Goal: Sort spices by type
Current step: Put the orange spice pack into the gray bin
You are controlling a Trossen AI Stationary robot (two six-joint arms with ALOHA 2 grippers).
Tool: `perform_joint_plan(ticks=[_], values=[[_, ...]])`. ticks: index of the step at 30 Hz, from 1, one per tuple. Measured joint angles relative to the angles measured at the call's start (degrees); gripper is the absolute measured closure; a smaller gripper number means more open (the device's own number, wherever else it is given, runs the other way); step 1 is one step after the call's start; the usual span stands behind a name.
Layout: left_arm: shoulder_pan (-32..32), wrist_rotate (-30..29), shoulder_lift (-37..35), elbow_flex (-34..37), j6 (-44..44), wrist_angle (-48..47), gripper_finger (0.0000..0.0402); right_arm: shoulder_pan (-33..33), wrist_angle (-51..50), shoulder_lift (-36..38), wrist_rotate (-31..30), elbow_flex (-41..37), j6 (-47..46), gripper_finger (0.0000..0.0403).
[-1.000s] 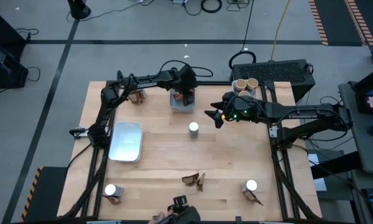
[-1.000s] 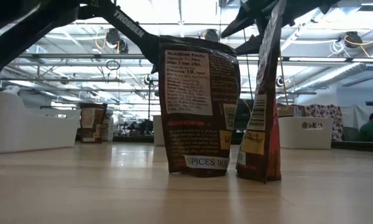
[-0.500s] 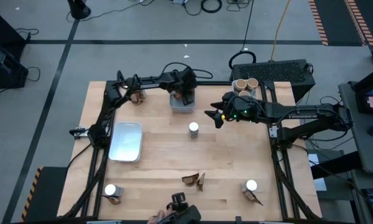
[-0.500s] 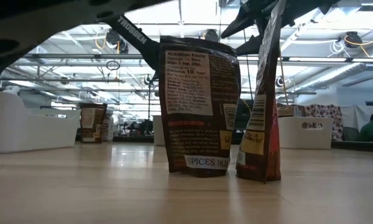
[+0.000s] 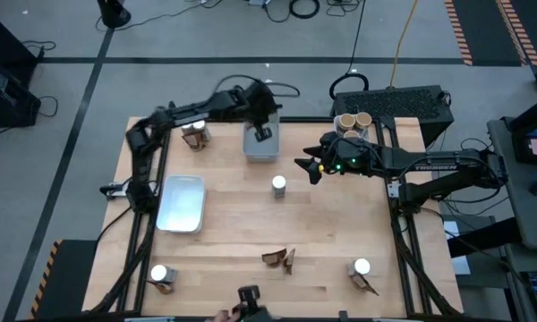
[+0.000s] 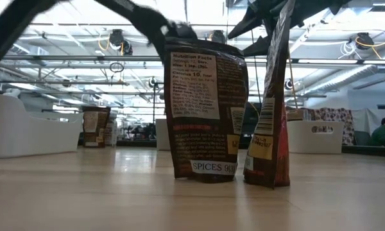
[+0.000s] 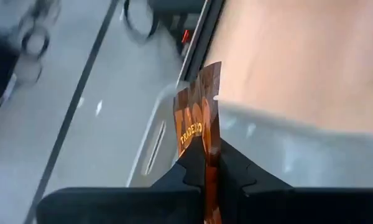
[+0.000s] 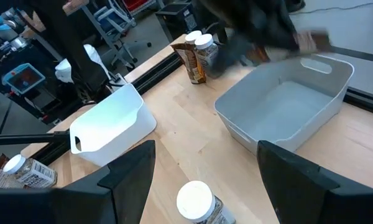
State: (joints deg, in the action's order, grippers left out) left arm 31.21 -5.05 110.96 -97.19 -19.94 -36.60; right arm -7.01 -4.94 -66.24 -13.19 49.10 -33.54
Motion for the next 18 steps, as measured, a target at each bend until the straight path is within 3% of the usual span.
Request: perform_joint_plan(ticks=[2,7,12,15,18], values=[[0.54,9.43,-4.95,0.0,0.28,-0.46,0.0387,-0.01,0.58,0.0,-0.02,0.0,0.4,0.014],[5.39,46.74,-14.62,-0.17,3.36,0.35,0.0387,-0.17,1.71,0.02,-0.23,0.0,1.11,0.014],[10.48,71.28,-17.27,1.01,6.47,-0.19,0.0387,-0.17,11.07,0.02,-0.25,0.0,2.29,0.014],[9.77,78.52,-17.41,1.97,7.51,-0.34,0.0387,-0.17,19.05,-0.81,-0.28,0.02,4.18,0.014],[6.79,78.95,-17.31,3.74,7.66,1.18,0.0387,-0.17,25.72,-3.0,-0.31,0.02,5.96,0.014]])
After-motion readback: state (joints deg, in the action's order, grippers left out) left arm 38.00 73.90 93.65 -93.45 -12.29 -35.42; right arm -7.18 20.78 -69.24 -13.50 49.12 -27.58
